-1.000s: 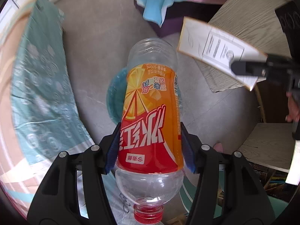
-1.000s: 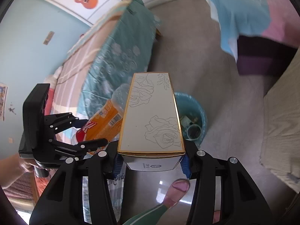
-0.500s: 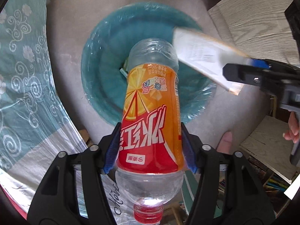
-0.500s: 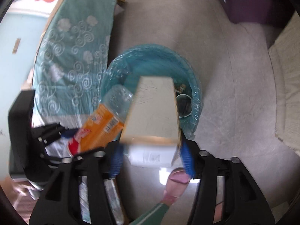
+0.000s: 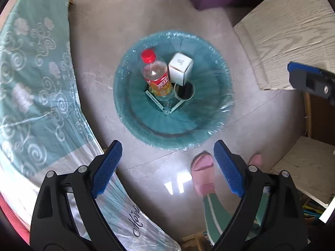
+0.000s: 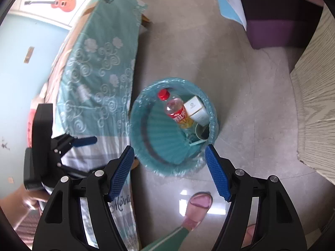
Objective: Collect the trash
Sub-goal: 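Move both grippers back over the table toward the remaining bottles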
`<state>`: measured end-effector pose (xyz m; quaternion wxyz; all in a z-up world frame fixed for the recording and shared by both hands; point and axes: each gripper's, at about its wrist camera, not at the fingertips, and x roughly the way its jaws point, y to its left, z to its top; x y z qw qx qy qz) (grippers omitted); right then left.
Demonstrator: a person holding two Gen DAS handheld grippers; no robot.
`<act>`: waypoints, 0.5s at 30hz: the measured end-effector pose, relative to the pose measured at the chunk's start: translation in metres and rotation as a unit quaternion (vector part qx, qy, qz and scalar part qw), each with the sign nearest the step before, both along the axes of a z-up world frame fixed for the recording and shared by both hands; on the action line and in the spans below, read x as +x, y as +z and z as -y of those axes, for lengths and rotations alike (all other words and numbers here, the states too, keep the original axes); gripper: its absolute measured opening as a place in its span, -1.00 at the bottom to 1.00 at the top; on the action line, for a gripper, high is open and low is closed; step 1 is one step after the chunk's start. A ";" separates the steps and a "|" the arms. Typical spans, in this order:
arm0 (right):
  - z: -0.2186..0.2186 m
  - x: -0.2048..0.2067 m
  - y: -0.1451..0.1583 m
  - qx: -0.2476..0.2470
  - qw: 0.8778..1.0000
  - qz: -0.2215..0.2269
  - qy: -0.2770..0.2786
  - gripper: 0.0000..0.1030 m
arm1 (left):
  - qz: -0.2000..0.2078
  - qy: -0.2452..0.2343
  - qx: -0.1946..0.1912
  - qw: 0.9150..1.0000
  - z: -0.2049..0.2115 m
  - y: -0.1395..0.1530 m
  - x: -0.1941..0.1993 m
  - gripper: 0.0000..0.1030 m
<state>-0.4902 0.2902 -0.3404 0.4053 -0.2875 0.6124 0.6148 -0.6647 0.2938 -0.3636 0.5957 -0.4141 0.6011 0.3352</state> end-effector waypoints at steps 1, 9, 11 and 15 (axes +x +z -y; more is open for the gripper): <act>0.006 -0.001 0.014 0.007 1.000 0.001 0.008 0.37 | 0.004 0.003 0.002 1.000 0.003 0.008 -0.001 0.69; 0.058 0.011 0.169 0.108 0.994 -0.004 0.033 0.37 | 0.019 -0.074 0.044 0.996 0.033 0.125 0.008 0.69; 0.070 0.020 0.211 0.141 0.989 -0.001 0.034 0.37 | 0.036 -0.093 0.057 0.993 0.034 0.161 0.019 0.69; 0.095 0.051 0.300 0.204 0.979 0.016 0.017 0.38 | 0.082 -0.139 0.093 0.982 0.033 0.242 0.056 0.69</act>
